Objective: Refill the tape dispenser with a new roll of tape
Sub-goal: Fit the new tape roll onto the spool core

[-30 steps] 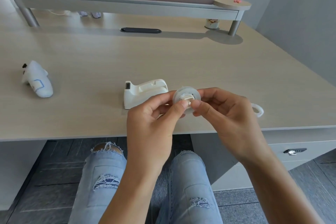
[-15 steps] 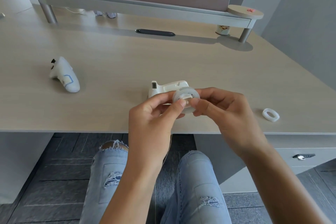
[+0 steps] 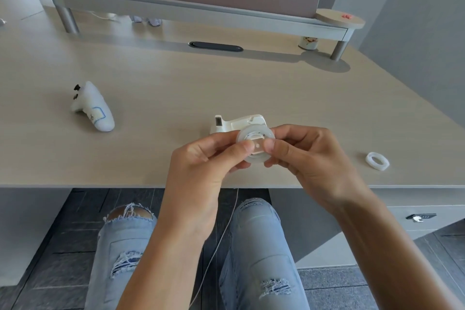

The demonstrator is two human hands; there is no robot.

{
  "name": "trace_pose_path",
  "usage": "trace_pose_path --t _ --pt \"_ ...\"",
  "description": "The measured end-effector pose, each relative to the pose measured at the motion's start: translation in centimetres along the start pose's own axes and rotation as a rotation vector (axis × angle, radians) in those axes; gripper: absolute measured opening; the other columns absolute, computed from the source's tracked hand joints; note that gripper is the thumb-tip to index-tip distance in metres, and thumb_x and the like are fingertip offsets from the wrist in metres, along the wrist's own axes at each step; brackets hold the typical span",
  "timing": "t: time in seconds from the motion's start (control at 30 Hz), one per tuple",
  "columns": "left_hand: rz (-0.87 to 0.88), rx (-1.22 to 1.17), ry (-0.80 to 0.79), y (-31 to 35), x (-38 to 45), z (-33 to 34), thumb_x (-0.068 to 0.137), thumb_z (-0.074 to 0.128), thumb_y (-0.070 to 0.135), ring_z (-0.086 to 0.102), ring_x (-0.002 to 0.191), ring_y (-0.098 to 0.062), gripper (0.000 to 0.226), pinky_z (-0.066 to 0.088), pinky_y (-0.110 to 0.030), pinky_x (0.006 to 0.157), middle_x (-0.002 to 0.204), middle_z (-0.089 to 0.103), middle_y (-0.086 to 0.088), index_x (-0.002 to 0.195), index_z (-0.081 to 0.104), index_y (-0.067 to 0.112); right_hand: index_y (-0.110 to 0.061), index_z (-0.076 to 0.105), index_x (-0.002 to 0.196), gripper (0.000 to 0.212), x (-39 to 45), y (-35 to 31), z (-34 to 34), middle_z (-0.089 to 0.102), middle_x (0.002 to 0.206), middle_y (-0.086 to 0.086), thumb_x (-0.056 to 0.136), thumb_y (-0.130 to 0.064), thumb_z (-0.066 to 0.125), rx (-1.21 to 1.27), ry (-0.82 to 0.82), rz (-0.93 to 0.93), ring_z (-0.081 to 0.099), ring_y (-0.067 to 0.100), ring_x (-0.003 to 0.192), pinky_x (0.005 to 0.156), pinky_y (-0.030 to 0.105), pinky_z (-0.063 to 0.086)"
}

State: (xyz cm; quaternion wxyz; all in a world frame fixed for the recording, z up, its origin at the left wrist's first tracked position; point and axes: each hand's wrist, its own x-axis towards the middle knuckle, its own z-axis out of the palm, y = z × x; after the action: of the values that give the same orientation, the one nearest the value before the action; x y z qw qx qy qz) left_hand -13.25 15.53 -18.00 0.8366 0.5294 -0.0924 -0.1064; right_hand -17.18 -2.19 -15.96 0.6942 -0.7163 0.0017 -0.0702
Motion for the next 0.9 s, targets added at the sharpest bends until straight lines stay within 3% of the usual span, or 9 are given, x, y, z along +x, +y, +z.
trace_pose_path --t 0.07,0.13,0.23,0.3,0.37,0.43,0.6,0.7,0.9 --pt "0.027 0.058 0.024 -0.3 0.4 0.3 0.077 0.081 0.010 0.074 0.083 -0.019 0.015 0.060 -0.035 0.081 0.091 0.085 -0.009 0.091 0.085 0.013 -0.010 0.083 0.097 0.028 0.4 0.1 -0.4 0.081 0.101 0.018 0.077 -0.030 0.080 -0.051 0.018 -0.020 0.068 0.026 0.085 0.078 0.030 0.059" --pt "0.081 0.178 0.045 -0.6 0.9 0.8 0.084 0.079 0.006 0.076 0.083 -0.013 0.018 0.059 -0.027 0.082 0.092 0.085 -0.004 0.100 0.084 0.014 -0.006 0.080 0.104 0.030 0.9 0.1 -1.0 0.082 0.103 0.011 0.080 -0.025 0.078 -0.124 0.028 -0.055 0.071 0.025 0.083 0.076 0.031 0.061" --pt "0.159 0.337 0.038 -1.0 1.7 1.5 0.090 0.075 0.006 0.078 0.094 -0.006 0.027 0.056 -0.014 0.082 0.104 0.083 0.002 0.115 0.079 0.014 -0.009 0.080 0.101 0.030 2.0 0.0 -2.0 0.082 0.094 0.006 0.078 -0.028 0.081 -0.218 0.068 -0.088 0.071 0.025 0.075 0.077 0.040 0.059" --pt "0.220 0.388 0.082 -1.4 2.4 1.8 0.090 0.074 0.002 0.076 0.096 -0.005 0.034 0.055 -0.013 0.083 0.109 0.080 -0.001 0.123 0.074 0.012 -0.011 0.078 0.097 0.028 3.1 0.0 -2.8 0.081 0.088 0.007 0.076 -0.028 0.086 -0.240 0.133 -0.085 0.075 0.022 0.072 0.081 0.049 0.060" --pt "0.276 0.440 0.144 -1.8 3.1 2.2 0.090 0.074 0.002 0.076 0.095 -0.008 0.033 0.057 -0.016 0.083 0.107 0.078 0.000 0.122 0.074 0.012 -0.011 0.074 0.096 0.025 4.2 0.2 -3.2 0.080 0.093 0.008 0.078 -0.020 0.089 -0.232 0.152 -0.102 0.080 0.032 0.081 0.088 0.064 0.060" --pt "0.293 0.473 0.174 -2.1 3.7 2.5 0.092 0.074 0.006 0.077 0.092 -0.012 0.027 0.059 -0.023 0.083 0.103 0.080 0.003 0.117 0.076 0.014 -0.009 0.071 0.097 0.020 5.2 0.5 -3.3 0.078 0.099 0.011 0.081 -0.014 0.084 -0.223 0.137 -0.132 0.078 0.043 0.089 0.085 0.071 0.057" --pt "0.345 0.507 0.259 -2.0 4.8 3.0 0.092 0.074 0.017 0.073 0.079 -0.016 0.011 0.059 -0.027 0.074 0.088 0.079 0.008 0.101 0.079 0.020 -0.015 0.076 0.101 0.020 6.4 0.7 -3.3 0.080 0.100 0.005 0.084 -0.010 0.085 -0.223 0.085 -0.168 0.078 0.043 0.085 0.083 0.066 0.060" --pt "0.393 0.582 0.305 -2.0 5.1 2.9 0.092 0.075 0.019 0.061 0.067 -0.012 0.010 0.049 -0.022 0.066 0.080 0.074 0.010 0.100 0.080 0.019 -0.013 0.078 0.099 0.020 6.6 0.8 -3.4 0.082 0.097 0.008 0.081 -0.014 0.087 -0.206 0.062 -0.172 0.078 0.041 0.085 0.085 0.062 0.061" --pt "0.472 0.646 0.310 -1.9 5.2 2.5 0.092 0.074 0.018 0.058 0.073 -0.012 0.014 0.044 -0.018 0.072 0.086 0.074 0.008 0.105 0.080 0.017 -0.011 0.076 0.096 0.026 6.8 0.7 -3.7 0.081 0.092 0.006 0.077 -0.025 0.085 -0.239 0.018 -0.200 0.077 0.027 0.083 0.083 0.042 0.064"
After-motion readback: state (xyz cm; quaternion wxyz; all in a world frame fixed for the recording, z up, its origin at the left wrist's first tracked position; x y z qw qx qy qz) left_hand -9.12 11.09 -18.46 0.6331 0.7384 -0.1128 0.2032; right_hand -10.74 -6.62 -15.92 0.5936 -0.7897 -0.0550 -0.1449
